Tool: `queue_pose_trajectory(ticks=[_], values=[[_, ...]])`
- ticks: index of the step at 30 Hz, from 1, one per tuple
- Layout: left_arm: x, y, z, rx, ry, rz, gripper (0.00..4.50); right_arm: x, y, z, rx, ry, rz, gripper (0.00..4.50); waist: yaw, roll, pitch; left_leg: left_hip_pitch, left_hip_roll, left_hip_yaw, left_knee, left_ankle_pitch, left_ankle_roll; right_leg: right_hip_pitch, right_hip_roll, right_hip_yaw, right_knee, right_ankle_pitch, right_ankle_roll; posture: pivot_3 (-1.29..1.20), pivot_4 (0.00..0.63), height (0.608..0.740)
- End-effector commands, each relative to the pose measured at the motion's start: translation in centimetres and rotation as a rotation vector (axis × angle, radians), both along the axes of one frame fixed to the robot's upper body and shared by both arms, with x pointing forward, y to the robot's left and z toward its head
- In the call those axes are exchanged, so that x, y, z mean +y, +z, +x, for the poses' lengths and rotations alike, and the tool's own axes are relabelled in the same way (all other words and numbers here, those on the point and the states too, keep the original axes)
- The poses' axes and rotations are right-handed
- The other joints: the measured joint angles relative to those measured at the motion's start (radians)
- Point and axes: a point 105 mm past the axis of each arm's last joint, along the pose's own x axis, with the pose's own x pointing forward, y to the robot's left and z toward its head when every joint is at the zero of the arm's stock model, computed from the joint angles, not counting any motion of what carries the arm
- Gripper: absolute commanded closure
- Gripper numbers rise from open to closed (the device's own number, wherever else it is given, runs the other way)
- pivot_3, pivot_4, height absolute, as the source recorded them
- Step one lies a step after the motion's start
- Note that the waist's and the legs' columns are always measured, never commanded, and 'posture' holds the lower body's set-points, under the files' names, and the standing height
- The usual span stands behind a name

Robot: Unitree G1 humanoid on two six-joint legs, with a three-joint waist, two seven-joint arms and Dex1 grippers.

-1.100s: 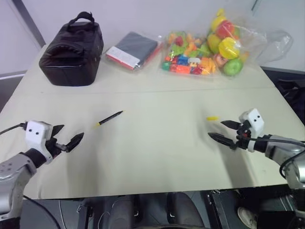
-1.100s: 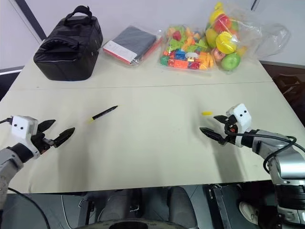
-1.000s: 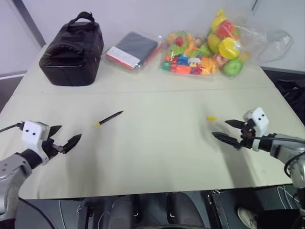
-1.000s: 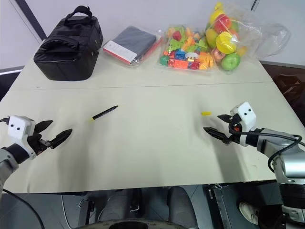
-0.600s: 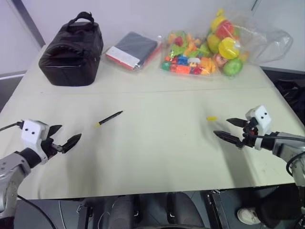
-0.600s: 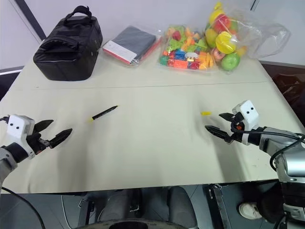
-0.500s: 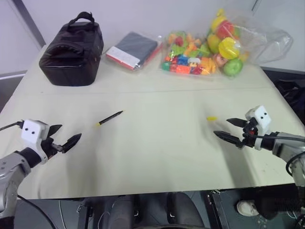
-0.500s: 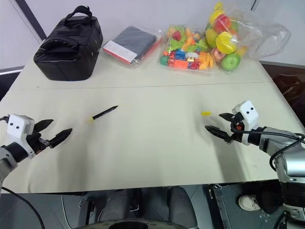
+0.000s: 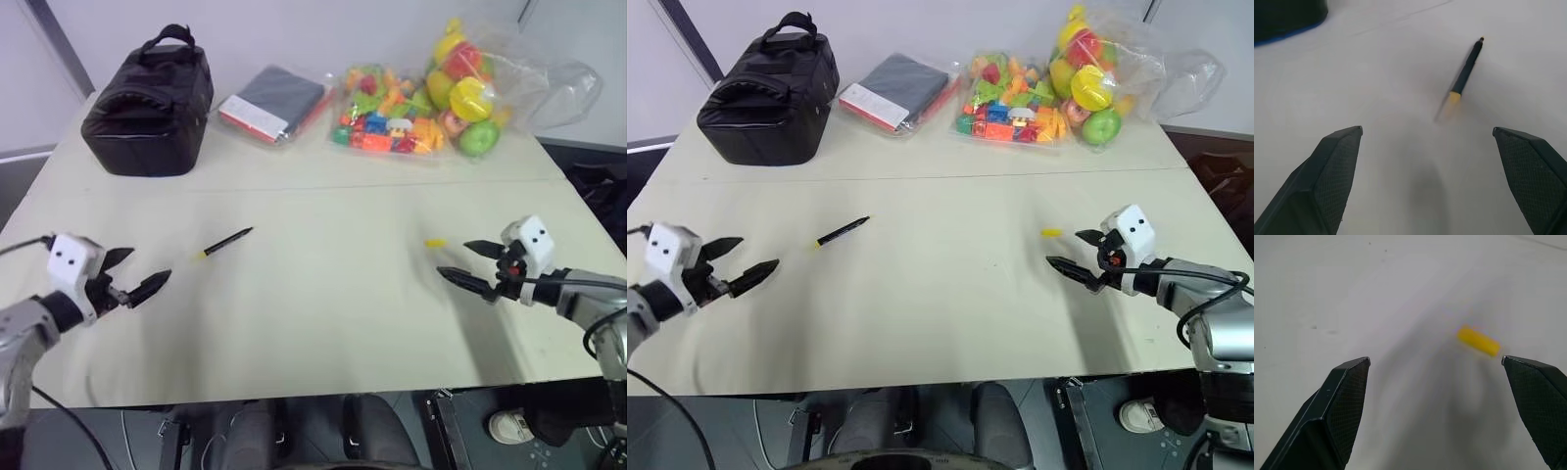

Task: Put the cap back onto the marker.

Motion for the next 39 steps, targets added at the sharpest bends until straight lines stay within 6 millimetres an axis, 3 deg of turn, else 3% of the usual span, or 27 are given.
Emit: queue_pose_trajectory(ticks=[1, 11, 16, 24, 39], values=[[-0.5, 1.1, 1.2, -0.026, -0.097, 0.075, 0.0, 2.0, 2.7, -0.2, -0.063, 0.109, -0.026, 0.04, -0.001, 0.0, 0.0, 0.0, 0.0, 0.0, 0.0, 0.0, 0.0, 0.0, 0.0, 0.0, 0.0, 0.0, 0.0, 0.0, 0.15, 0.74], [-3.1, 0.7, 6.6, -0.04, -0.323, 0.192, 0.0, 8.0, 5.6, -0.9, -0.122, 0.301, -0.043, 0.04, 0.004, 0.0, 0.0, -0.001, -0.001, 0.001, 0.0, 0.0, 0.0, -0.001, 0.001, -0.001, 0.002, 0.002, 0.003, 0.0, 0.15, 0.74], [-5.0, -0.1, 8.9, -0.072, -0.349, 0.181, 0.0, 9.5, 6.1, -1.3, -0.149, 0.312, -0.023, 0.04, 0.003, 0.0, 0.0, -0.002, -0.002, 0.001, 0.002, 0.0, 0.001, -0.001, 0.001, -0.001, 0.003, 0.002, 0.004, 0.0, 0.15, 0.74], [-7.9, -2.3, 10.0, -0.042, -0.423, 0.17, 0.0, 9.9, 5.6, -1.6, -0.148, 0.292, -0.011, 0.04, 0.002, -0.001, 0.0, -0.002, -0.002, 0.0, 0.003, 0.0, 0.001, -0.002, 0.001, -0.001, 0.006, 0.002, 0.005, 0.0, 0.15, 0.74], [-8.5, -5.0, 10.4, 0.101, -0.392, 0.031, 0.0, 9.8, 4.9, -1.5, -0.151, 0.276, -0.011, 0.04, 0.003, -0.001, 0.0, -0.002, -0.002, 0.0, 0.005, 0.0, 0.001, -0.003, 0.001, -0.001, 0.011, 0.002, 0.005, 0.0, 0.15, 0.74]])
